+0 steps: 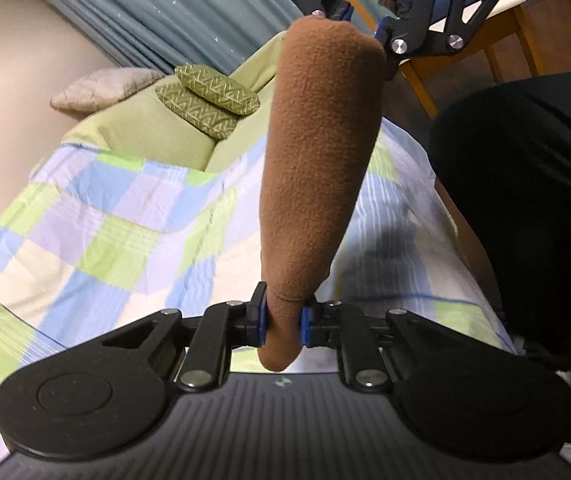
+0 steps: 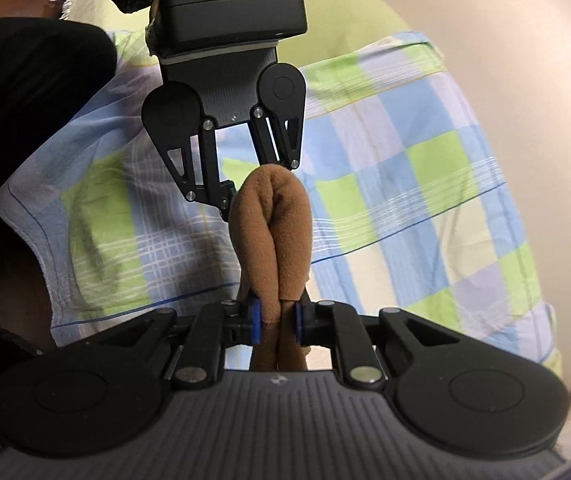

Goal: Fold clothes
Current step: 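Lift the brown cloth up with both tools, holding it hanging between them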

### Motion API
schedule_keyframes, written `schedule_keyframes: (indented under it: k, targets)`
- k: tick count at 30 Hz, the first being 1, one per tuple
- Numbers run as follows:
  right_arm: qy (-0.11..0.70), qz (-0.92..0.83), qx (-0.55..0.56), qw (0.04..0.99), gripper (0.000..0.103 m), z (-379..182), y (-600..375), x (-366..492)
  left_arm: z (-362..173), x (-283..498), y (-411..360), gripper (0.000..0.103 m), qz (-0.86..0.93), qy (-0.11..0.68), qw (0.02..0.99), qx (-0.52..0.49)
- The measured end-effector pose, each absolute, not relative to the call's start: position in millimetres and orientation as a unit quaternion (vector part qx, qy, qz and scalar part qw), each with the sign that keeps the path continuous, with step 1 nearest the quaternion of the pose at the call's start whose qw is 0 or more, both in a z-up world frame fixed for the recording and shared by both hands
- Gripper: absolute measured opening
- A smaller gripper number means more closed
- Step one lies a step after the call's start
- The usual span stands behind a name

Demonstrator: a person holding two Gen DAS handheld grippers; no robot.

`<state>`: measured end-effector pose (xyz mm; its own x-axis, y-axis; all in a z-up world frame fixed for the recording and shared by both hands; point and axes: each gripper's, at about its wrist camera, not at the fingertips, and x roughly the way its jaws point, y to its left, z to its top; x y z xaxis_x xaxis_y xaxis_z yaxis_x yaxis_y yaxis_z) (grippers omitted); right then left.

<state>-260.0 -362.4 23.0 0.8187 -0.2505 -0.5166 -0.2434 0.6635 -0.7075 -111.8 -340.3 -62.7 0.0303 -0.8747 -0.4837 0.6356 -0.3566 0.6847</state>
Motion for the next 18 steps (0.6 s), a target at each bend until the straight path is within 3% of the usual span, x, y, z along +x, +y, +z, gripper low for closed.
schedule_keyframes:
  k: [10,18]
  targets:
    - [0.264,-0.023,-0.415,0.87,0.012,30,-373,-294,-39,-154,-351,0.017,-0.658,-0.144,0.553,0.491]
    - [0.265,-0.015,-0.406,0.874,0.012,19,-372,-273,-57,-126,-327,0.017,-0.641,-0.145,0.562,0.503]
